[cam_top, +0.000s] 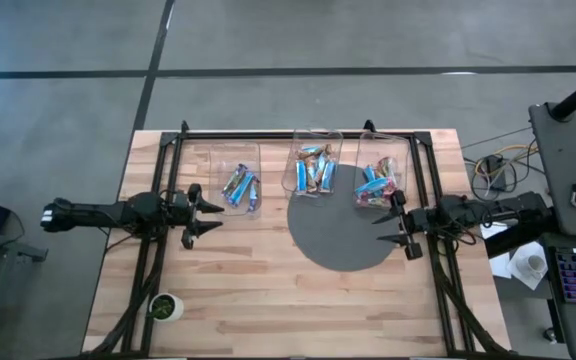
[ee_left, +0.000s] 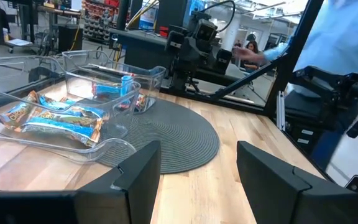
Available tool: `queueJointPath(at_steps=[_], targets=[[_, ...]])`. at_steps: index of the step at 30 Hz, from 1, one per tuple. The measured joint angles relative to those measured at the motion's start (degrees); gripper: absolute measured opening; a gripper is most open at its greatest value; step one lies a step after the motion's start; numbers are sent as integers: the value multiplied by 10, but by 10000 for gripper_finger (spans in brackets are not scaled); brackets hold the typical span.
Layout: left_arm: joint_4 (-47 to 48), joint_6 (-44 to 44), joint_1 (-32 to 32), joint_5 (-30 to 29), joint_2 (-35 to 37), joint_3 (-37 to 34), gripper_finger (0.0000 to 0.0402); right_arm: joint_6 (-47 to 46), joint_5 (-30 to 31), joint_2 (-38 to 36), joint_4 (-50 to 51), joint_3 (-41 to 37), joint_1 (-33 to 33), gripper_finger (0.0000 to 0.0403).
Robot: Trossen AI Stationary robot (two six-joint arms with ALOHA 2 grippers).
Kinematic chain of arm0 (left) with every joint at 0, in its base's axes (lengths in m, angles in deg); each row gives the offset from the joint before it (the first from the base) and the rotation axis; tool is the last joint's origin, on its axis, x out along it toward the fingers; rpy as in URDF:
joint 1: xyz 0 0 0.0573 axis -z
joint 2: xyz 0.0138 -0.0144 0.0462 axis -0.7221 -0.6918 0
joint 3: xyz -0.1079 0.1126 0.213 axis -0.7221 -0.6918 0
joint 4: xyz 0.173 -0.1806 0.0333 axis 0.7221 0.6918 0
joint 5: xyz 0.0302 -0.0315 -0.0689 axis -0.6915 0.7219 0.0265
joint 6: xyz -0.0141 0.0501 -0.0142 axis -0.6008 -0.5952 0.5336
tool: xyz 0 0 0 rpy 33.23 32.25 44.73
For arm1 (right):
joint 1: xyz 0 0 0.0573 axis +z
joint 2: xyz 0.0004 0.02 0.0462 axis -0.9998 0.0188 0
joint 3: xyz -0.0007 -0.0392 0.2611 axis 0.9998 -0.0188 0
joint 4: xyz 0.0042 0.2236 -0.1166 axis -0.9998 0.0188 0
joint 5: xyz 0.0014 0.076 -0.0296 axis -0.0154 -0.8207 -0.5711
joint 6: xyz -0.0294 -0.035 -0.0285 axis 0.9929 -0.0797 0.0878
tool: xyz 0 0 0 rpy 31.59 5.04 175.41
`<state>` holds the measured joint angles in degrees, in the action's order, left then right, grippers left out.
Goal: Pick and place Granola Bars by type
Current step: Return to Home Position
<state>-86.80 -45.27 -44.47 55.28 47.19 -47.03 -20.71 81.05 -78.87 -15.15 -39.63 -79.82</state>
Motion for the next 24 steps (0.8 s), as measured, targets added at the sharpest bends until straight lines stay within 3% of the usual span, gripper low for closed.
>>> queueJointPath(at_steps=[24], targets=[[1,0,0,0,0,0,193,-2,-1,9,-1,0,0,187]])
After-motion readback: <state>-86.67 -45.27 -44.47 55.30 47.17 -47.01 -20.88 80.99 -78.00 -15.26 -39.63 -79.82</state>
